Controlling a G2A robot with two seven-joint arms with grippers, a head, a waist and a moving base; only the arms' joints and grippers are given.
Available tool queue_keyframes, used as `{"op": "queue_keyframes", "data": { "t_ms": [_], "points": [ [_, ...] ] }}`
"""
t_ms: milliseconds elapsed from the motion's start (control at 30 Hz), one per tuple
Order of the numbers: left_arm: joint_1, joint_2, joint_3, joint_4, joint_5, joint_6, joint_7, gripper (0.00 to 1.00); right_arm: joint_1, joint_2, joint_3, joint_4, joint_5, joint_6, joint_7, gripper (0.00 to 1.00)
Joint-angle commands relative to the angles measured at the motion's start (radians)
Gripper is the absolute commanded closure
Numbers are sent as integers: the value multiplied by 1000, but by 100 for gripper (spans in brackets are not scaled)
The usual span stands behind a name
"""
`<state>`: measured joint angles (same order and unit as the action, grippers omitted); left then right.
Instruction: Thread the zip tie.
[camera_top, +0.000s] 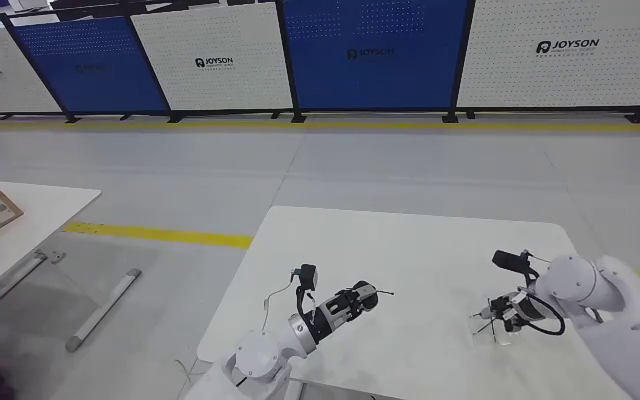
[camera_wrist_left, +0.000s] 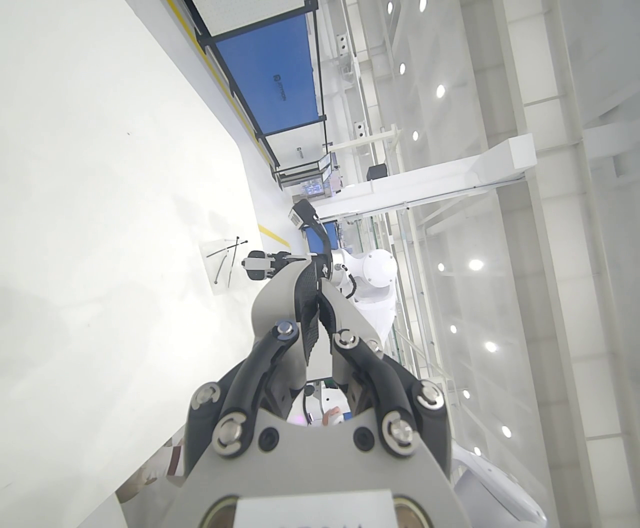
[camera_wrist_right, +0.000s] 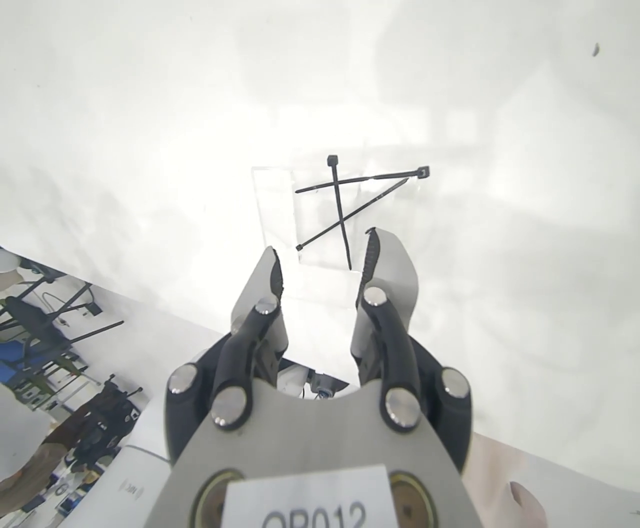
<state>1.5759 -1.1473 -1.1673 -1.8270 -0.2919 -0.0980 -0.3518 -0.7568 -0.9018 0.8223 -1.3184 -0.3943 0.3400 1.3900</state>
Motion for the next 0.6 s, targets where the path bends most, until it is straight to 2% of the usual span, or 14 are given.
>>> {"op": "queue_keyframes", "data": {
  "t_ms": [0,67,100,433,567],
  "points": [
    [0,0,0,0,0,0,0,100,12,-3,-18,19,-8,0,0,69],
    [0,0,0,0,0,0,0,100,26,-10,-34,37,-5,0,0,71],
    [0,0,0,0,0,0,0,100,32,-12,-40,43,-3,0,0,76],
    [0,0,0,0,0,0,0,100,90,-44,-107,123,13,0,0,72],
    [0,0,0,0,0,0,0,100,109,-58,-133,156,20,0,0,74]
  ]
}}
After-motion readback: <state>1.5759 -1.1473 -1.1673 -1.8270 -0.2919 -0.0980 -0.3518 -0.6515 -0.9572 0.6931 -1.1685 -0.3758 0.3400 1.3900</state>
